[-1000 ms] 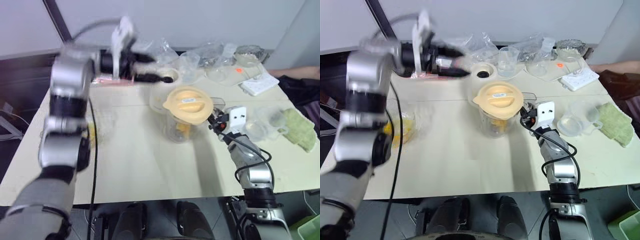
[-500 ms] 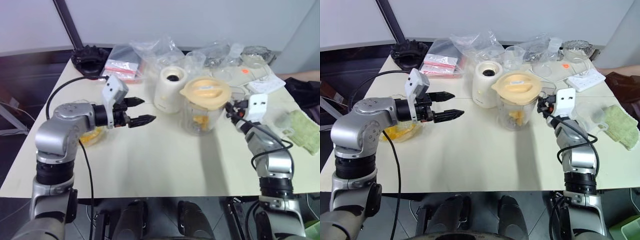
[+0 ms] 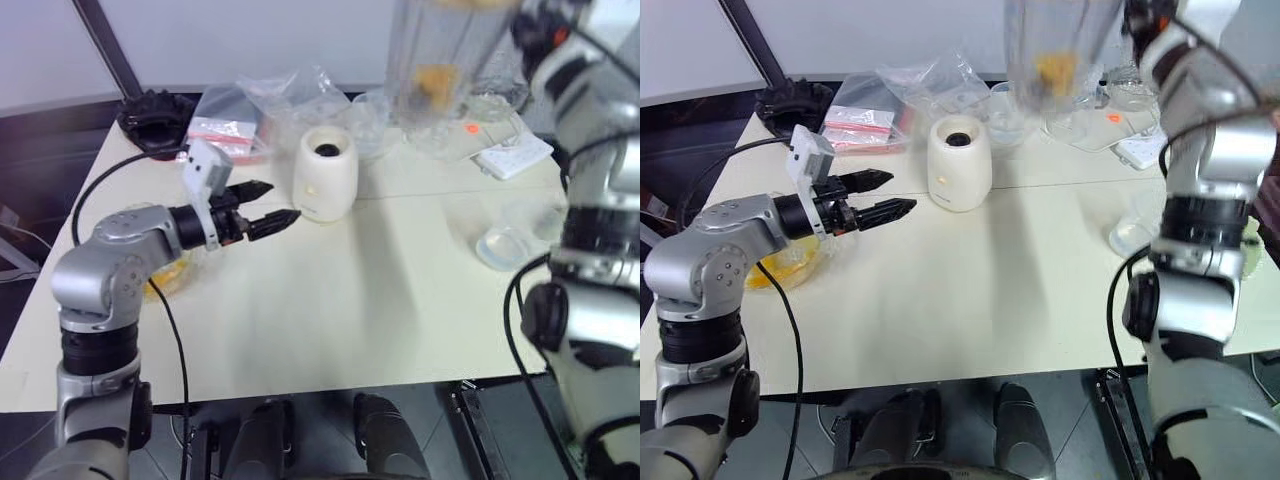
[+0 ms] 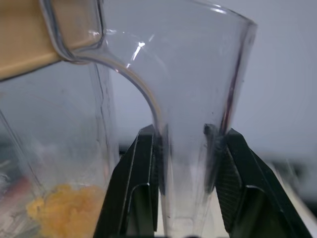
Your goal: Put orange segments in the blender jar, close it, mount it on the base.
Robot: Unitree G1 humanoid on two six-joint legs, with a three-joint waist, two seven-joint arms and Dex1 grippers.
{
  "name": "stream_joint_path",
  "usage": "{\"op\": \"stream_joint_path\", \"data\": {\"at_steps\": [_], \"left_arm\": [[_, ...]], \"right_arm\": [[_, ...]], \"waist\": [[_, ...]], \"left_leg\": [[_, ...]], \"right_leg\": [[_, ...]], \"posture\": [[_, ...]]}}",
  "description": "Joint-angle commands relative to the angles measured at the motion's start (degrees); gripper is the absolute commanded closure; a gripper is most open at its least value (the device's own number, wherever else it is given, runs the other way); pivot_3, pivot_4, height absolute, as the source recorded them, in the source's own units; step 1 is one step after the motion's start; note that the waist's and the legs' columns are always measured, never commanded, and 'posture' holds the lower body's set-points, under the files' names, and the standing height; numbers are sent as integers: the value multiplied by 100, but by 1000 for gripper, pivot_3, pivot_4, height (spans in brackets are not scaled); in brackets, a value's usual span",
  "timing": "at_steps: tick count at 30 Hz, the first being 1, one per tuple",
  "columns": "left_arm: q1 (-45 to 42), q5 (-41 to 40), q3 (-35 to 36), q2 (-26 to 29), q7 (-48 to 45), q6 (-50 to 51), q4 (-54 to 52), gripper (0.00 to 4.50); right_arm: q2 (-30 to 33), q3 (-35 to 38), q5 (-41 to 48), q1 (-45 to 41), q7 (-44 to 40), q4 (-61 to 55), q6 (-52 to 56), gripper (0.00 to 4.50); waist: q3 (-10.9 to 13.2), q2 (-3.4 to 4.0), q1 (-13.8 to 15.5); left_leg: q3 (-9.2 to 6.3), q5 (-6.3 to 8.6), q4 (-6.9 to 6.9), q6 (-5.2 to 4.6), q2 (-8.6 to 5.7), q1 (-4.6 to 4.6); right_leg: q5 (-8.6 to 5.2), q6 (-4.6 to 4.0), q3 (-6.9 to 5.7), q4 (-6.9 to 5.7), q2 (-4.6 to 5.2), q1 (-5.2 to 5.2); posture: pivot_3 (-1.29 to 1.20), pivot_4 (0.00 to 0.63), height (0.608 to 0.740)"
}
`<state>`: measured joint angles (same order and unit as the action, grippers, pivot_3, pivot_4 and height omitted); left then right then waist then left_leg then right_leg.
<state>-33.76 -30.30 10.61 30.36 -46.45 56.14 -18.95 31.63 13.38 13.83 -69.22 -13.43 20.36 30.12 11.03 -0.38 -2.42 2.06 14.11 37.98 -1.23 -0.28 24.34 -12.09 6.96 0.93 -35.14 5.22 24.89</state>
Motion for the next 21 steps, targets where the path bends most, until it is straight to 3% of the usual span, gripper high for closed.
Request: {"op": "stream_joint_path", "data": {"at_steps": [1,21], "left_arm": [[-22,-259,308,256,81,-71,-204,348],[556,-356,523,787,887,-788,-467,348]], "right_arm": [[-186,-122,-112,-463,-125,843,-490,3554],[-1334,-145,-135,-1671,-327,3665,-1871,3554]], "waist": [[-1,-5,-11],[7,-3,-12]], "left_leg": [[-1,0,-4,0,2,1],[13,-11,-15,26,-12,40]], "right_leg": [[0,0,-1,2,-2,0],[9,-5,0,0,27,48]], "posture": [[0,150,740],[0,150,740]]}}
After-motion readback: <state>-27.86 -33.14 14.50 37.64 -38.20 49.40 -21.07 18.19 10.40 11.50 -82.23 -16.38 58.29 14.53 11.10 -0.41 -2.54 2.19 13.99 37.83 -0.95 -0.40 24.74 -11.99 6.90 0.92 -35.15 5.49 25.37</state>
